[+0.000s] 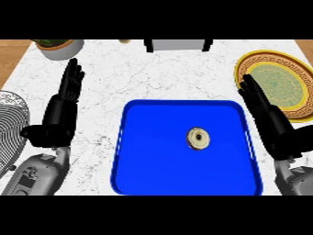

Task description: Pick the cupcake from the tray and place it in the plate

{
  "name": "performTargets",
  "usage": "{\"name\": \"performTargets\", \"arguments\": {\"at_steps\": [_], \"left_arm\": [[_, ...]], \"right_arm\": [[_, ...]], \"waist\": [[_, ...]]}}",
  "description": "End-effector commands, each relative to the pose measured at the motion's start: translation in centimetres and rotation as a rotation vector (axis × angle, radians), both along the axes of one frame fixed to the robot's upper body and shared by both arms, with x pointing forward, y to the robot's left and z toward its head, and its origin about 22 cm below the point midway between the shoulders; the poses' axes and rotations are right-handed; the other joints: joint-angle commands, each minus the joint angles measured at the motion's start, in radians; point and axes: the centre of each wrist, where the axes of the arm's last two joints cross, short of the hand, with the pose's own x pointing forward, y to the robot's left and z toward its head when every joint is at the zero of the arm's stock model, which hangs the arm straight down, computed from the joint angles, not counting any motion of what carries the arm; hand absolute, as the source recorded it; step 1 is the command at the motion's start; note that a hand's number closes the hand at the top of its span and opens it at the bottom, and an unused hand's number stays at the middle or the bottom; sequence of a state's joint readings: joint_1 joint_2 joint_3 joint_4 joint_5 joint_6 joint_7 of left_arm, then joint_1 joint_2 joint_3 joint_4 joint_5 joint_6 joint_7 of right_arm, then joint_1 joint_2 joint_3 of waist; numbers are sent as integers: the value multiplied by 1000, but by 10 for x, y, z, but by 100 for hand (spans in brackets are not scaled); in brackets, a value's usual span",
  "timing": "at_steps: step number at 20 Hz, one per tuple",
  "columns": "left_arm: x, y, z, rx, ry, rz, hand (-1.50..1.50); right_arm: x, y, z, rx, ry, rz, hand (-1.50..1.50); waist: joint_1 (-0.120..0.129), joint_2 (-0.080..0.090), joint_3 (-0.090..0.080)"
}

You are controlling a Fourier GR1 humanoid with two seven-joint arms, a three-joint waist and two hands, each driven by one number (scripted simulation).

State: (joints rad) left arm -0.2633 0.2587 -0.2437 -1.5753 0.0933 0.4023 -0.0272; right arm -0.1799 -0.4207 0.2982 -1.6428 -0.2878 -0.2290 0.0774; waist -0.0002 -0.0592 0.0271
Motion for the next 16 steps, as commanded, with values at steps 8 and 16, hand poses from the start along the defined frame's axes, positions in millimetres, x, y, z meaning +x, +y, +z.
{"name": "performTargets", "arguments": {"at_steps": [8,16], "left_arm": [[-13,37,-40,42,328,13,0],[5,52,-36,11,415,-1,0]], "right_arm": [[37,-29,84,-612,-354,371,150],[47,-57,-69,-116,-259,468,-150]], "waist": [[62,55,-47],[26,71,-25]]}}
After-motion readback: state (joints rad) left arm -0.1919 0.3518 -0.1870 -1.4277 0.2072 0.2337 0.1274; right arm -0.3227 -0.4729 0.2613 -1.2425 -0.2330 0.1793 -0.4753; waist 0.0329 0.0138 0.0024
